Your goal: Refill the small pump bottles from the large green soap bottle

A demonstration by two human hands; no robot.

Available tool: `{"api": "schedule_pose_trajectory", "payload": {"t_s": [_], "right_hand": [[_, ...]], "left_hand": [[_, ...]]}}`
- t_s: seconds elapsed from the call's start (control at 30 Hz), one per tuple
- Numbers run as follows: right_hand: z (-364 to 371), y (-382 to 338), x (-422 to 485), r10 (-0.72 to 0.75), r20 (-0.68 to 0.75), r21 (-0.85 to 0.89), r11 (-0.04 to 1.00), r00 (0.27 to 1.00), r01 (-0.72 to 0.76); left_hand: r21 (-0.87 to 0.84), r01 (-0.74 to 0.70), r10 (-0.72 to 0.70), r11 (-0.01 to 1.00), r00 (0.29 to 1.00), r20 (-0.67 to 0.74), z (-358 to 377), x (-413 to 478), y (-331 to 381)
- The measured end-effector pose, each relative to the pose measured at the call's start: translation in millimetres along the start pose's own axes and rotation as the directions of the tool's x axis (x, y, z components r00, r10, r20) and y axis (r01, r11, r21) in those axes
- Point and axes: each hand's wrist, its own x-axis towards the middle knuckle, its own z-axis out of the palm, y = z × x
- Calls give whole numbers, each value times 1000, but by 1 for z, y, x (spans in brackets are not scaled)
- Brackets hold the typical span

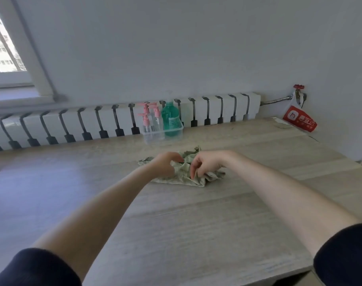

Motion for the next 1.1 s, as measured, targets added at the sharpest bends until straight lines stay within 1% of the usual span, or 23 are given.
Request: {"api": "schedule_pose_trajectory", "payload": {"t_s": [0.07,0.13,0.2,0.27,0.3,0.37,0.4,0.47,0.5,0.53,0.6,0.67,0.73,0.77,0.83,0.87,0.93,0.97,1.0,1.03,1.1], "right_hand": [[-4,-3,-3,-63,-70,168,983,996,74],[-7,-2,-7,-111,-119,346,927,987,146],[-11,5,-10,-120,-145,427,888,982,171],[-13,13,-14,-82,-118,379,917,990,121],[-13,17,-14,-38,-75,318,946,996,60],[-11,21,-14,66,1,191,979,998,-65],[-11,22,-14,115,9,124,986,993,-115],[-11,19,-15,184,-27,-23,983,983,-185],[-11,16,-16,201,-53,-62,977,978,-204],[-11,13,-17,220,-74,-62,972,973,-225],[-12,10,-18,254,-69,17,967,965,-254],[-13,11,-20,316,2,76,946,949,-315],[-17,12,-19,343,14,68,937,939,-343],[-19,12,-18,349,-17,71,935,937,-347],[-23,10,-14,327,-150,94,944,933,-316],[-23,12,-9,306,-239,103,952,921,-290],[-19,17,6,299,-416,117,954,859,-275],[-14,19,11,307,-478,128,951,823,-280],[-7,21,16,313,-539,139,949,782,-284],[0,22,19,327,-586,150,943,741,-297],[11,28,24,392,-622,184,914,677,-361]], "left_hand": [[28,-74,72,997,993,92,9,1,12],[154,-85,63,984,988,144,13,4,18],[311,-93,68,946,994,90,11,8,11],[428,-47,42,902,999,20,5,10,-4],[475,-22,24,880,1000,2,0,9,-9],[552,-8,-14,834,999,34,-13,0,-7],[578,2,-44,816,997,58,-19,-6,-3],[577,27,-111,816,988,111,-29,-15,9],[552,49,-151,832,979,140,-34,-20,10],[526,63,-182,848,967,177,-37,-22,12],[544,61,-231,837,940,250,-43,-30,13],[566,70,-274,822,919,285,-48,-36,10],[512,92,-249,854,937,247,-54,-38,7],[492,91,-217,866,955,204,-57,-37,4],[492,121,-177,862,982,69,-61,-30,-2],[491,161,-167,856,985,-31,-60,-26,-4],[459,226,-121,859,962,-247,-55,-18,-10],[444,232,-84,865,941,-329,-49,-16,-12],[428,225,-54,875,925,-377,-40,-13,-13],[395,193,-24,898,919,-393,-32,-12,-13],[299,97,0,949,951,-308,-18,-8,-10]]}}
